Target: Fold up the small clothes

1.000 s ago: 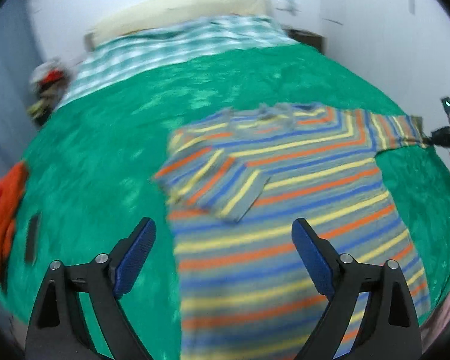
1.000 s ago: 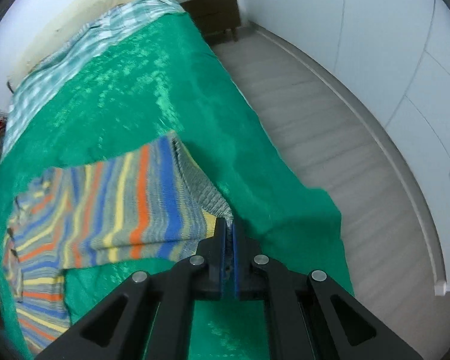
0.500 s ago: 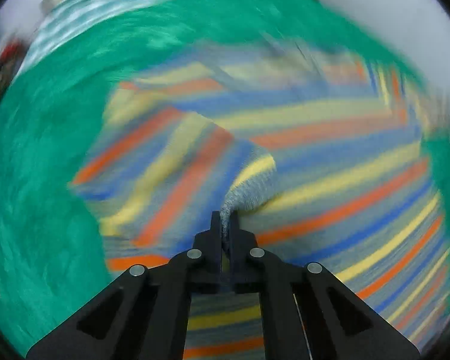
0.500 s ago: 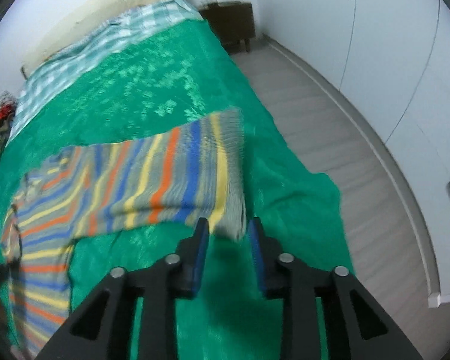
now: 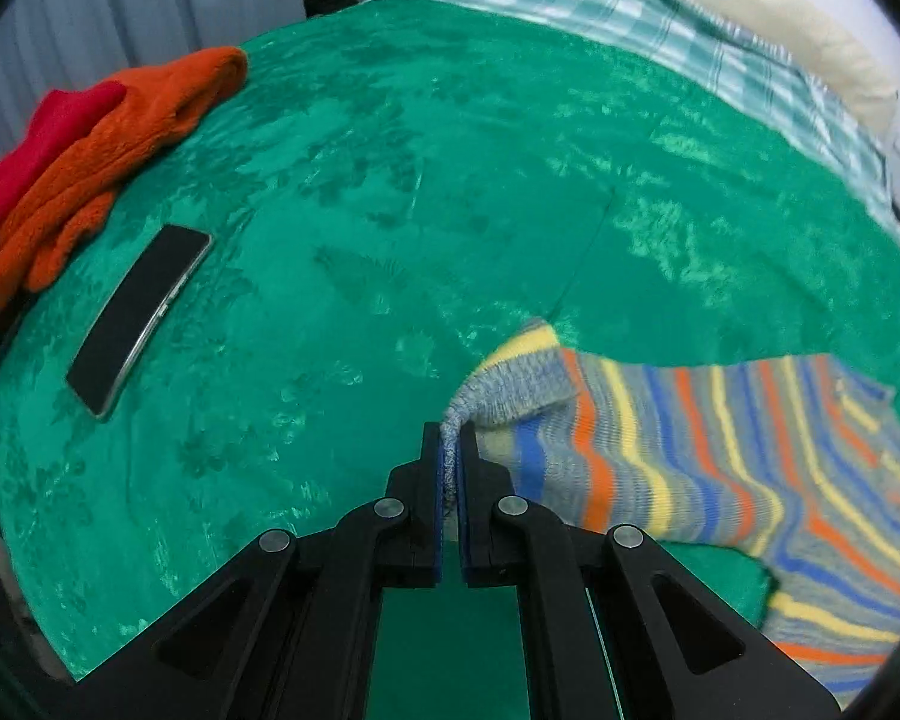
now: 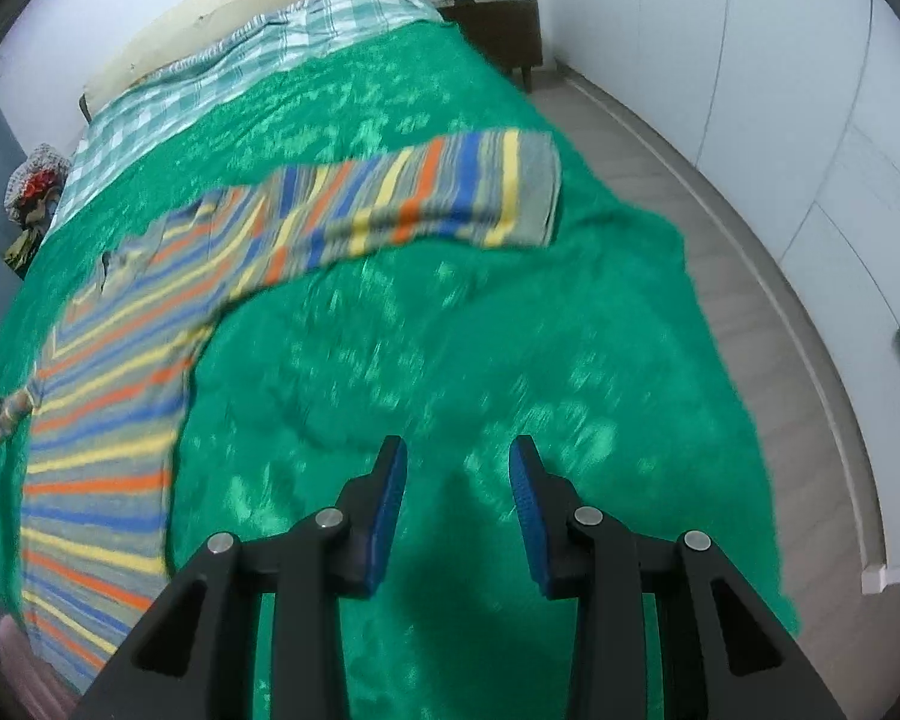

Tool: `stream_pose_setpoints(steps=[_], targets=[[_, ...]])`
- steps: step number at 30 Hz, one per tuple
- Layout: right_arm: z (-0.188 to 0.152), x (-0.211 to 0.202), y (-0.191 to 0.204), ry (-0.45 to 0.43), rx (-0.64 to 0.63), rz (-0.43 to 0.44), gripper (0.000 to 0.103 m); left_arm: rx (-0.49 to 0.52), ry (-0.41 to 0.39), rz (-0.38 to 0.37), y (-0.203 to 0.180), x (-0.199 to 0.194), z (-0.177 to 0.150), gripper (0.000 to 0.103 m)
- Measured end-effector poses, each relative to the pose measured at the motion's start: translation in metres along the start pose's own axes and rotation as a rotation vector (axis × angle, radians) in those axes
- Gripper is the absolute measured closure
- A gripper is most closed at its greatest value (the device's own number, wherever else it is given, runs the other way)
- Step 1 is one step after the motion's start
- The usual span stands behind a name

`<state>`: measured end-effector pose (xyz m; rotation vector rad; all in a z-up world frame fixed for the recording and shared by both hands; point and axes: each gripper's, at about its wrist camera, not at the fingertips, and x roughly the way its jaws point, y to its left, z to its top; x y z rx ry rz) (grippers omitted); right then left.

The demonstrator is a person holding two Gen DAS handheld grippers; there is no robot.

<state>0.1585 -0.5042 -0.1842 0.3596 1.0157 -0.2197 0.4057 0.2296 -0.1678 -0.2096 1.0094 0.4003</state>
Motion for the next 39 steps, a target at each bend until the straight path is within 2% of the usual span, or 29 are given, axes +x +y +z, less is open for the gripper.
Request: stream_pose_setpoints(steps=[5,7,8,9,10,11,12,13,15,17,20,22,24,25,26,27,28,31,32,33,35,37,39], targets=[[-0.017,-0.008,0.010,0.009,-0.008,-0.022,0.067,0.014,0.051,0.069,0.010,0.015,-0.009,0.102],[-0.021,-0.018,0.010,0.004,-0.005,-0.030,0.067,0.022,0.103,0.050,0.017,0.023,-0.012,0.098],[-0.023,-0.022,0.010,0.001,-0.006,-0.034,0.067,0.033,0.123,0.050,0.019,0.022,-0.014,0.090],[-0.025,-0.029,0.010,-0.004,-0.006,-0.039,0.067,0.043,0.117,0.063,0.022,0.015,-0.018,0.086],[-0.028,-0.034,0.010,-0.005,-0.005,-0.042,0.059,0.048,0.103,0.075,0.024,0.006,-0.022,0.062],[-0.031,-0.042,0.011,-0.007,-0.002,-0.037,0.051,0.057,0.078,0.058,0.028,-0.008,-0.028,0.049],[-0.035,-0.048,0.011,-0.012,0.001,-0.026,0.034,0.071,0.044,0.013,0.031,-0.025,-0.038,0.033],[-0.041,-0.053,0.013,-0.018,0.001,-0.015,0.027,0.089,0.008,-0.030,0.034,-0.043,-0.050,0.030],[-0.054,-0.059,0.018,0.004,-0.008,0.009,0.027,0.147,-0.031,-0.093,0.034,-0.078,-0.083,0.030],[-0.069,-0.056,0.030,0.067,-0.023,0.060,0.027,0.212,-0.046,-0.212,0.025,-0.114,-0.126,0.030],[-0.090,-0.057,0.075,0.103,-0.149,0.150,0.028,0.342,-0.055,-0.384,-0.008,-0.155,-0.188,0.030],[-0.103,-0.054,0.107,0.120,-0.228,0.220,0.033,0.435,-0.034,-0.464,-0.035,-0.169,-0.232,0.030],[-0.115,-0.042,0.125,0.180,-0.241,0.293,0.041,0.513,0.030,-0.484,-0.056,-0.166,-0.269,0.031],[-0.122,-0.033,0.128,0.224,-0.235,0.318,0.044,0.557,0.083,-0.462,-0.063,-0.158,-0.286,0.035],[-0.132,-0.019,0.129,0.308,-0.227,0.309,0.046,0.606,0.154,-0.408,-0.068,-0.146,-0.307,0.038],[-0.145,-0.008,0.125,0.396,-0.222,0.253,0.052,0.644,0.161,-0.360,-0.067,-0.146,-0.320,0.038],[-0.155,-0.006,0.121,0.442,-0.225,0.219,0.059,0.669,0.134,-0.342,-0.063,-0.155,-0.326,0.038],[-0.162,-0.027,0.112,0.439,-0.236,0.175,0.059,0.707,0.138,-0.302,-0.060,-0.183,-0.325,0.037],[-0.159,-0.038,0.111,0.420,-0.244,0.157,0.059,0.709,0.100,-0.310,-0.058,-0.198,-0.320,0.035],[-0.152,-0.049,0.114,0.380,-0.269,0.155,0.059,0.713,0.051,-0.321,-0.060,-0.214,-0.314,0.031],[-0.135,-0.068,0.126,0.296,-0.321,0.179,0.059,0.706,-0.042,-0.333,-0.066,-0.236,-0.301,0.016],[-0.108,-0.082,0.148,0.205,-0.349,0.240,0.057,0.676,-0.129,-0.369,-0.075,-0.255,-0.286,0.009],[-0.087,-0.083,0.168,0.146,-0.347,0.295,0.053,0.634,-0.186,-0.396,-0.089,-0.259,-0.277,0.008]])
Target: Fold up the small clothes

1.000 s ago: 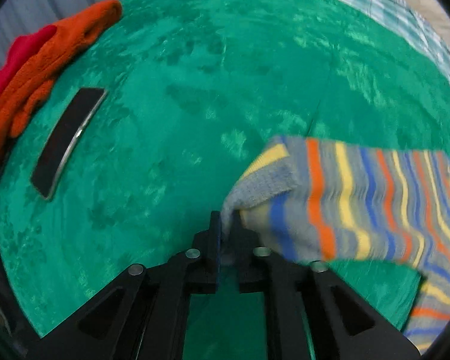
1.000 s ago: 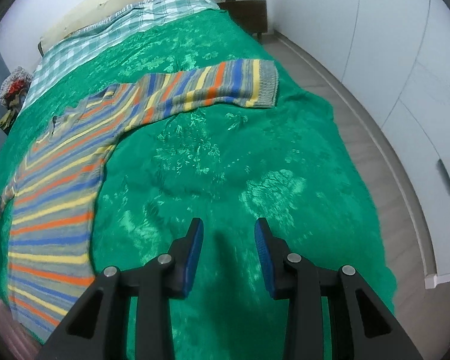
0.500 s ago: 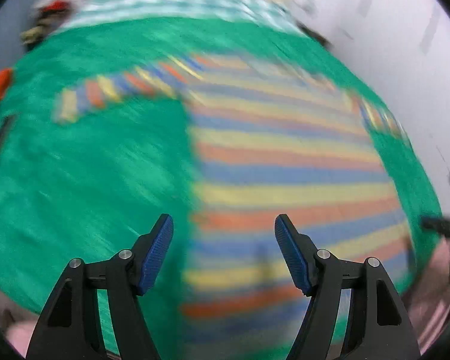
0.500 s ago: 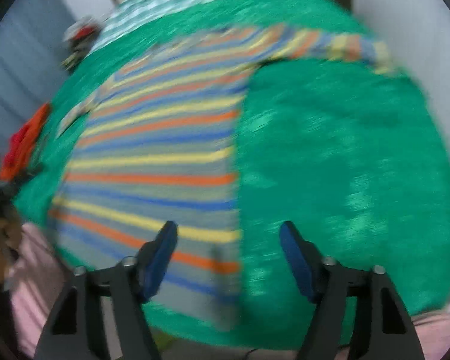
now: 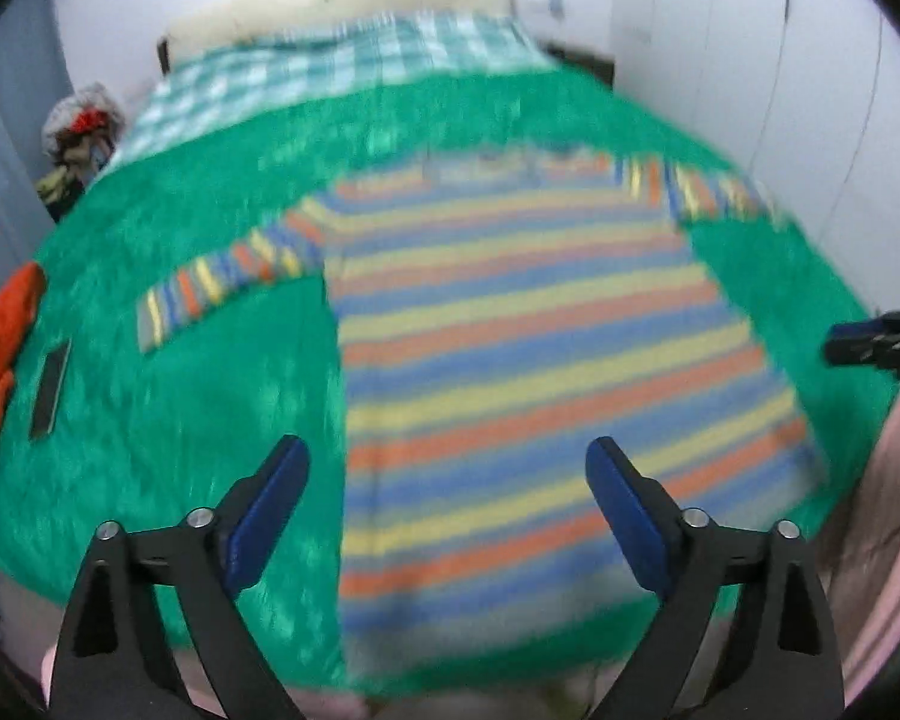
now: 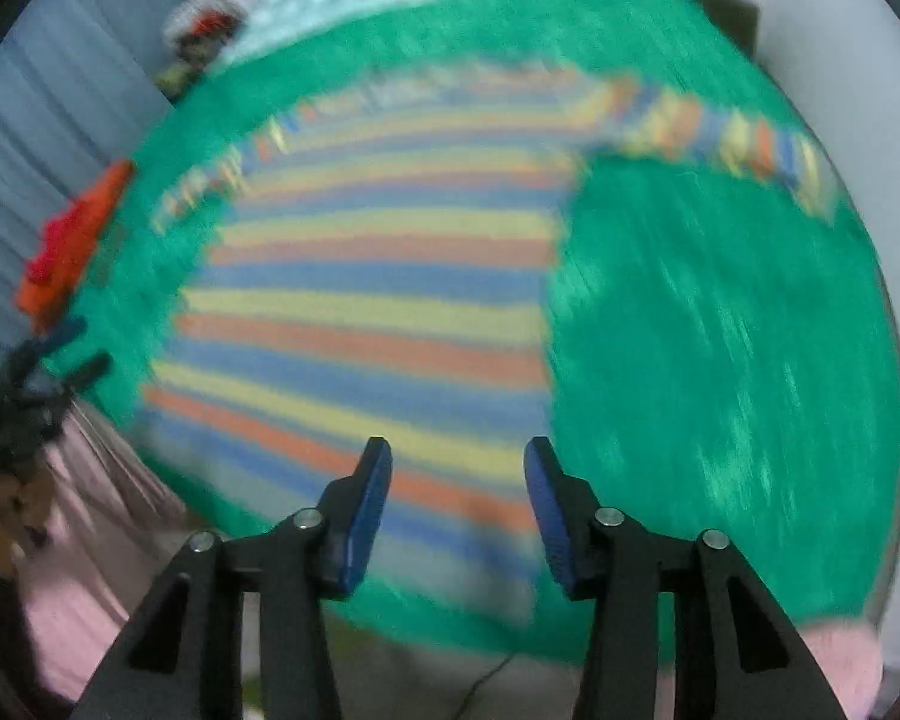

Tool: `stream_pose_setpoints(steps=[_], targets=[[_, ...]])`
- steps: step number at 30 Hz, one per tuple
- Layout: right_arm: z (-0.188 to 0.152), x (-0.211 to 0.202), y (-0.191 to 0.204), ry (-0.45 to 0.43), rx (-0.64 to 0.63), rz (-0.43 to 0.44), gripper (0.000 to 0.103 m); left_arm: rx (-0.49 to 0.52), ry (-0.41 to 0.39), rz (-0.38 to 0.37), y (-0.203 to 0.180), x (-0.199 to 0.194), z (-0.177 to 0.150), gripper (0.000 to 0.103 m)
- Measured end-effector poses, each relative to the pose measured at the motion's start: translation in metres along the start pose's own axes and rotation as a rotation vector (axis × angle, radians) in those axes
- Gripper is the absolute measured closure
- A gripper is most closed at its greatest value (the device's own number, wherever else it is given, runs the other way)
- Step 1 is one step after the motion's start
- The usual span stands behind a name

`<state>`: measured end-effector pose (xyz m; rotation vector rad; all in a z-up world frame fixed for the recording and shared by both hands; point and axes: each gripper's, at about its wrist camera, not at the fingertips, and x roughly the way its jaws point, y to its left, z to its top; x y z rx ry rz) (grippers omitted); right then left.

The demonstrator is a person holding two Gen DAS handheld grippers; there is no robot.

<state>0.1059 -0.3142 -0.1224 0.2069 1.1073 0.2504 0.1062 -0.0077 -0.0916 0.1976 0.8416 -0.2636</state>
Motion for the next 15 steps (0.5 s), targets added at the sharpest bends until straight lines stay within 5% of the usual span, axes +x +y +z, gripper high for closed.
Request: stream_pose_setpoints(steps=[5,9,10,12,15], targets=[[0.042,0.056,0.015,-0.045,0.001,0.077,0.053,-0.083,0.031,-0.030,0.000,0.056,0.004,0.007],[0.032,0.112,-0.021,0.142,0.048,0.003,0.054,-0.032,0.153,0.035,-0.003,0.115,-0.034,0.009],[0.029,0.112,-0.034,0.162,0.070,0.001,0.068,-0.018,0.195,0.055,-0.002,0.126,-0.045,0.009],[0.030,0.089,-0.074,0.122,0.147,0.043,0.067,-0.068,0.161,0.023,0.006,0.120,-0.052,0.009],[0.056,0.041,-0.160,-0.083,0.368,0.044,0.061,-0.129,0.138,-0.029,0.009,0.110,-0.040,0.009]])
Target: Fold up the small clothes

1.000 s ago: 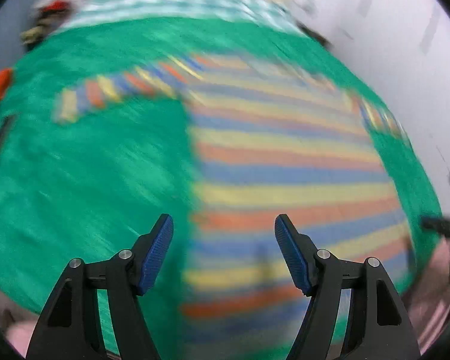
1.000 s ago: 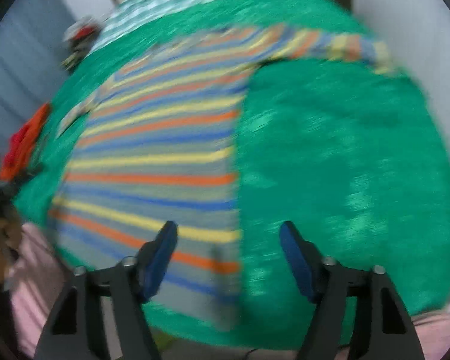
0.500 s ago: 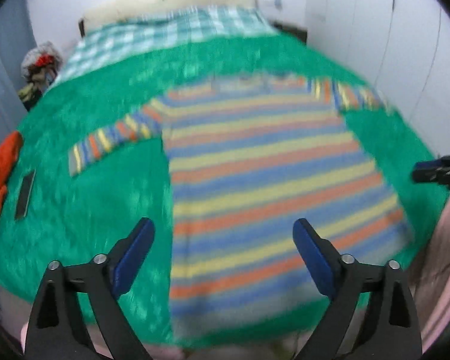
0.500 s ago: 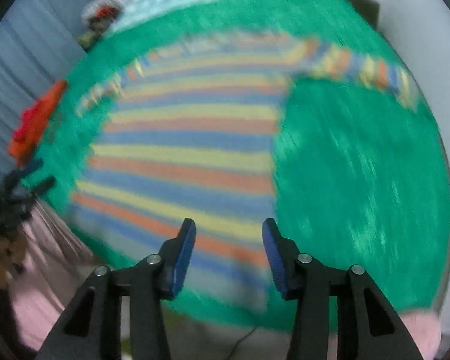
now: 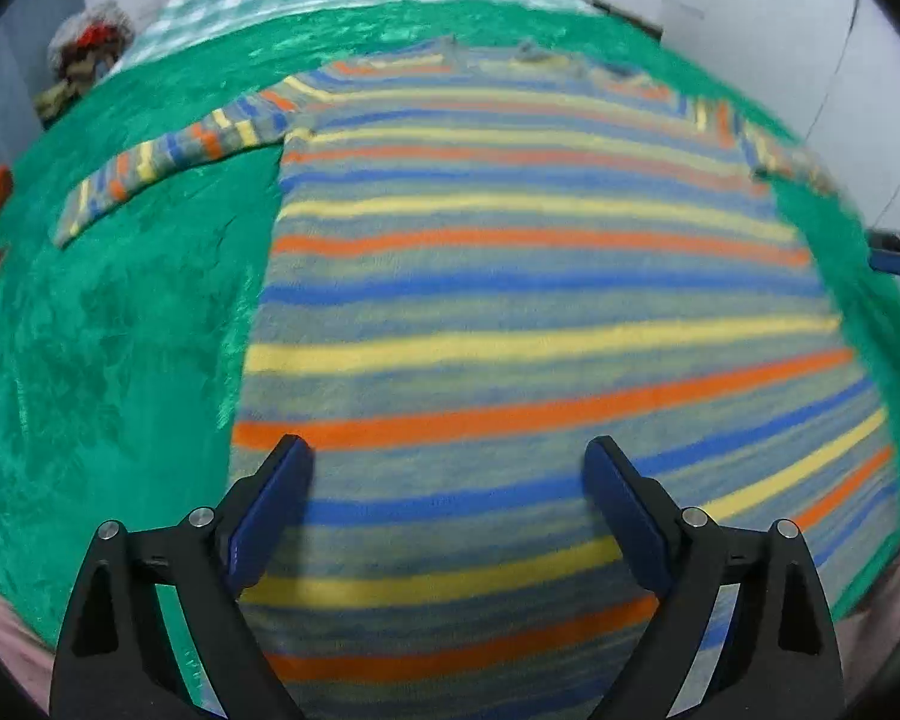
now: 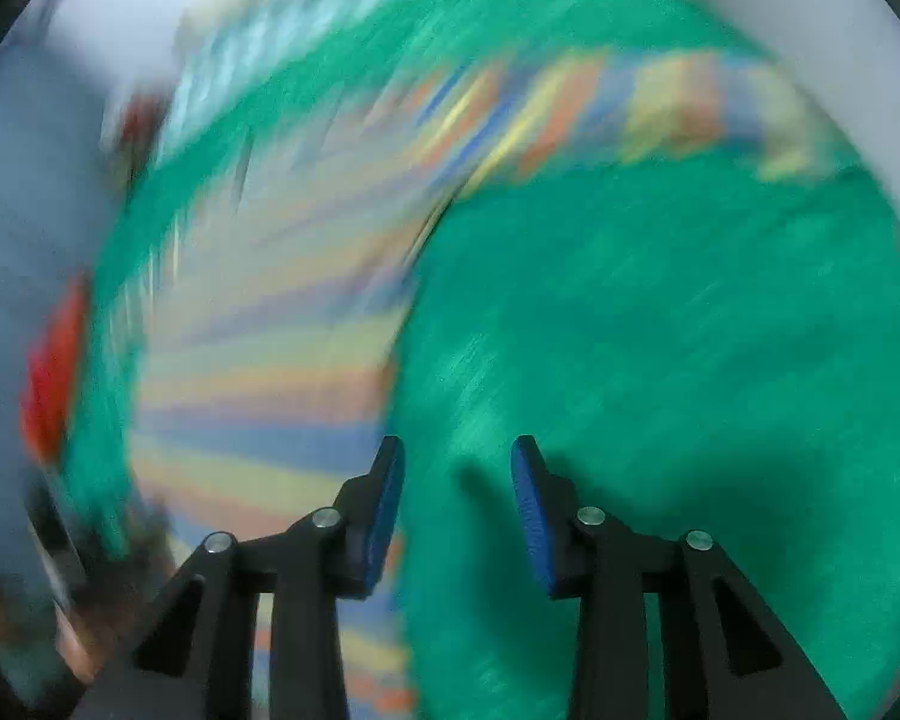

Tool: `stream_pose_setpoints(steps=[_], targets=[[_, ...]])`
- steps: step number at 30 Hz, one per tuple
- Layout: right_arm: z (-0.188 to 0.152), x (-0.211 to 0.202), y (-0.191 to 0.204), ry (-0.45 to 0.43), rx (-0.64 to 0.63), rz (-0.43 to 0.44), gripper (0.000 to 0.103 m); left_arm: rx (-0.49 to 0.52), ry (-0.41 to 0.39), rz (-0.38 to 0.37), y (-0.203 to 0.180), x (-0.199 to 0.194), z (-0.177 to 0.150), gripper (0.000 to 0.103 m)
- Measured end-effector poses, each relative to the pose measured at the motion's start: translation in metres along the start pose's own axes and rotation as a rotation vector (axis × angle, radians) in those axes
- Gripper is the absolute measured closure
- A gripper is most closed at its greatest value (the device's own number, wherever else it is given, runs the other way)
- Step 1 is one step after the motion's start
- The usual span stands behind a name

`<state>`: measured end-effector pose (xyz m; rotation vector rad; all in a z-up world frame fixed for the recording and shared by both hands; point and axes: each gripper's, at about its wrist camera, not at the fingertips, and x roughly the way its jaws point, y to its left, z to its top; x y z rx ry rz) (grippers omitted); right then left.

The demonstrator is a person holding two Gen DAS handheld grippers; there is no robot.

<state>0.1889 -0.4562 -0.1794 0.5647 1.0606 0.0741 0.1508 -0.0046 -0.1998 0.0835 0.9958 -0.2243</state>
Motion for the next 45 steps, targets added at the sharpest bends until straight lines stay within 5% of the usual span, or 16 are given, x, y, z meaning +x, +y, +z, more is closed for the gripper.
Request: stream_pose_setpoints(steps=[4,8,10,14,20,22,24,27,32,33,34,42,45], targets=[[0.055,-0.017,-0.106,-0.187,0.404,0.043,0.061,-0.011,0.003,0.042,0.000,0.011,0.000,0.008],[0.065,0.007,-0.144,-0.205,0.562,0.099,0.064,-0.027,0.006,0.067,0.000,0.019,-0.002,0.007],[0.068,0.020,-0.145,-0.184,0.550,0.078,0.102,-0.022,0.002,0.081,-0.002,0.020,-0.004,0.006],[0.063,0.002,-0.153,-0.254,0.555,-0.022,0.103,-0.025,0.004,0.088,0.001,0.021,-0.005,0.006],[0.074,0.011,-0.151,-0.159,0.488,-0.016,0.100,-0.018,0.007,0.092,0.002,0.023,-0.004,0.006],[0.074,-0.002,-0.153,-0.188,0.488,-0.007,0.076,-0.019,0.010,0.088,0.004,0.021,-0.004,0.006],[0.074,-0.017,-0.163,-0.240,0.498,0.018,0.067,-0.022,0.007,0.085,0.005,0.020,-0.006,0.006],[0.089,-0.017,-0.170,-0.267,0.486,0.030,0.067,-0.012,0.003,0.093,0.003,0.022,-0.006,0.006],[0.111,0.011,-0.164,-0.185,0.432,0.033,0.070,-0.012,-0.004,0.089,0.004,0.023,-0.008,0.005],[0.111,0.016,-0.160,-0.172,0.416,0.018,0.094,-0.011,-0.005,0.088,0.004,0.023,-0.009,0.005],[0.114,0.017,-0.157,-0.159,0.405,-0.005,0.100,-0.010,-0.005,0.089,0.004,0.023,-0.009,0.005],[0.129,0.005,-0.124,-0.158,0.277,-0.245,0.100,-0.015,0.007,0.091,0.004,0.023,-0.006,0.004],[0.140,-0.019,-0.075,-0.224,0.175,-0.155,0.100,-0.033,0.009,0.077,0.006,0.019,-0.006,0.004]])
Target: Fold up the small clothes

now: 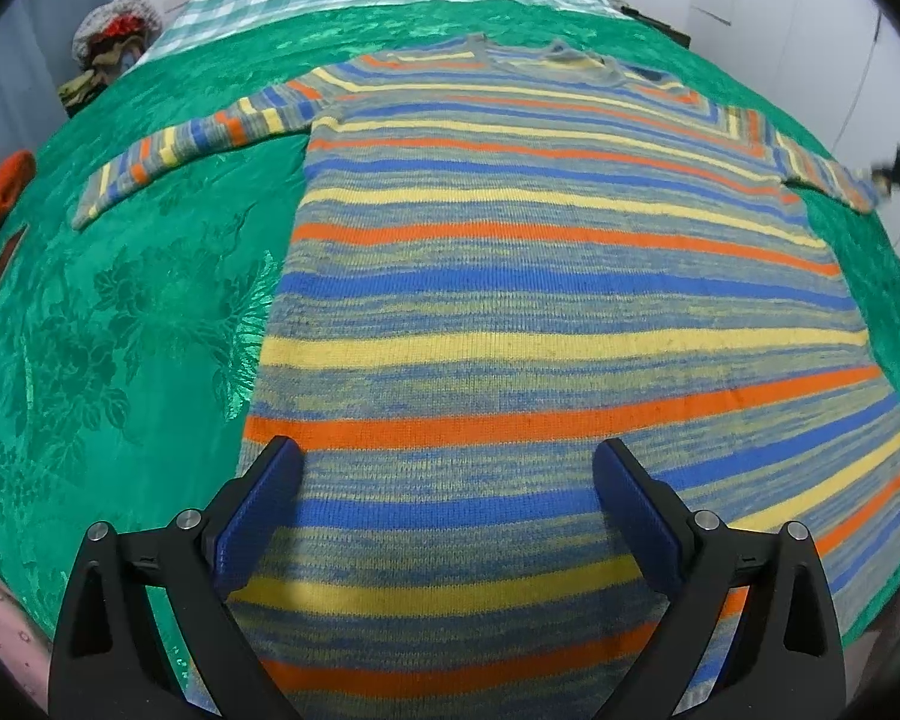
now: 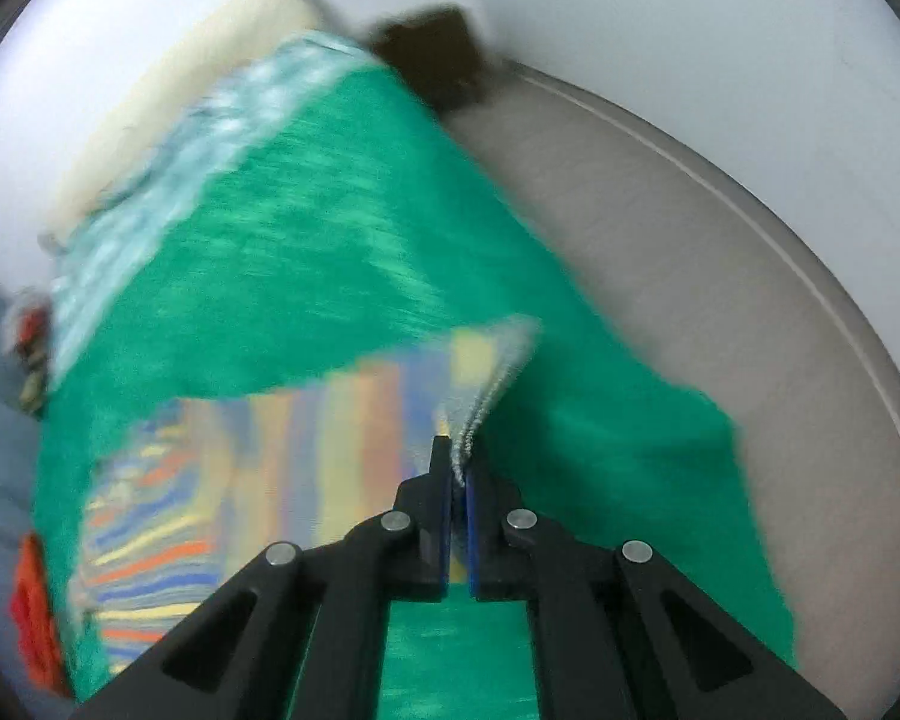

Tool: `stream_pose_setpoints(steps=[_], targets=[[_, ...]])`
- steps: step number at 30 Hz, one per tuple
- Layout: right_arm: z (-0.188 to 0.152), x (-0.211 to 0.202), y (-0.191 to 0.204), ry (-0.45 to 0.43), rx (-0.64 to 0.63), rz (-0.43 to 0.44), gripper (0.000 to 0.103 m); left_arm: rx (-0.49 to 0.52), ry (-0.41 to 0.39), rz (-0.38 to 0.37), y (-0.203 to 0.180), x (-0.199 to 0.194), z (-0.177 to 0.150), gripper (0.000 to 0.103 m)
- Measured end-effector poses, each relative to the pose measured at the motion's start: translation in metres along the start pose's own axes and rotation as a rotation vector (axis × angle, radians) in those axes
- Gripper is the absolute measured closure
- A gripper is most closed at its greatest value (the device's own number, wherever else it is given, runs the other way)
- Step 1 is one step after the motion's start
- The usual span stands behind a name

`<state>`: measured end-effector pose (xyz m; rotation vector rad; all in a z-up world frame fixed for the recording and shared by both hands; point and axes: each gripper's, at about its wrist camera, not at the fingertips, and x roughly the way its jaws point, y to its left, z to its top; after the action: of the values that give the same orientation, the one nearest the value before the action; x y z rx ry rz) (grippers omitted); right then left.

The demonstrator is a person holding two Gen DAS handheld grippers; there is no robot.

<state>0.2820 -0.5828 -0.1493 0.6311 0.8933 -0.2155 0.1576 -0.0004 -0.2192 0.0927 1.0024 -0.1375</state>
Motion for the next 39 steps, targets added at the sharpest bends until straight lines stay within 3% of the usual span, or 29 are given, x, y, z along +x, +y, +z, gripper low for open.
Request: stream_pose_setpoints(steps=[5,9,10,11,12,13,15,19,22,23,24,25,27,28,32,36,39], targets=[[0.010,-0.028,0.134,-0.020,-0.205,0.254,0.100,-0.040,-0.003,-0.030,0.004,0.000,0.005,0.005],[-0.006,-0.003,0.239,0.047,-0.314,0.418,0.099,-0.044,-0.003,-0.049,0.008,-0.001,0.006,0.005],[-0.016,0.012,0.266,0.080,-0.334,0.473,0.094,-0.042,-0.002,-0.053,0.009,-0.001,0.005,0.005],[-0.023,0.025,0.279,0.123,-0.330,0.515,0.085,-0.037,0.000,-0.055,0.009,-0.001,0.005,0.005],[-0.032,0.044,0.292,0.203,-0.310,0.561,0.048,-0.030,-0.001,-0.053,0.008,0.000,0.004,0.005],[-0.039,0.053,0.296,0.241,-0.293,0.579,0.030,-0.018,-0.001,-0.048,0.007,-0.001,0.004,0.005],[-0.049,0.064,0.298,0.251,-0.290,0.582,0.031,-0.004,-0.001,-0.039,0.004,-0.001,0.003,0.005],[-0.052,0.078,0.259,0.271,-0.260,0.484,0.031,-0.014,-0.003,-0.050,0.003,-0.001,0.003,0.004],[-0.065,0.115,0.222,0.422,-0.224,0.377,0.037,-0.009,0.006,-0.037,0.002,0.003,0.003,0.004],[-0.073,0.128,0.207,0.448,-0.222,0.293,0.040,-0.002,0.009,-0.031,0.001,0.004,0.003,0.004],[-0.079,0.135,0.191,0.430,-0.234,0.179,0.043,0.005,0.011,-0.028,0.000,0.005,0.003,0.004],[-0.080,0.136,0.175,0.379,-0.232,0.092,0.058,0.012,0.011,-0.024,-0.001,0.004,0.002,0.004],[-0.078,0.123,0.155,0.278,-0.222,-0.001,0.057,0.010,0.014,-0.023,0.000,0.003,0.001,0.004],[-0.079,0.108,0.145,0.232,-0.215,-0.003,0.057,0.006,0.014,-0.024,0.001,0.001,0.000,0.004],[-0.103,0.059,0.143,0.234,-0.288,0.106,0.057,-0.001,0.002,-0.041,-0.002,-0.007,-0.001,0.004],[-0.170,0.016,0.153,0.358,-0.368,0.297,0.053,0.012,0.007,-0.056,-0.010,-0.012,-0.005,0.004],[-0.219,0.011,0.143,0.462,-0.340,0.347,0.048,0.051,0.054,-0.048,-0.018,-0.004,-0.014,0.001]])
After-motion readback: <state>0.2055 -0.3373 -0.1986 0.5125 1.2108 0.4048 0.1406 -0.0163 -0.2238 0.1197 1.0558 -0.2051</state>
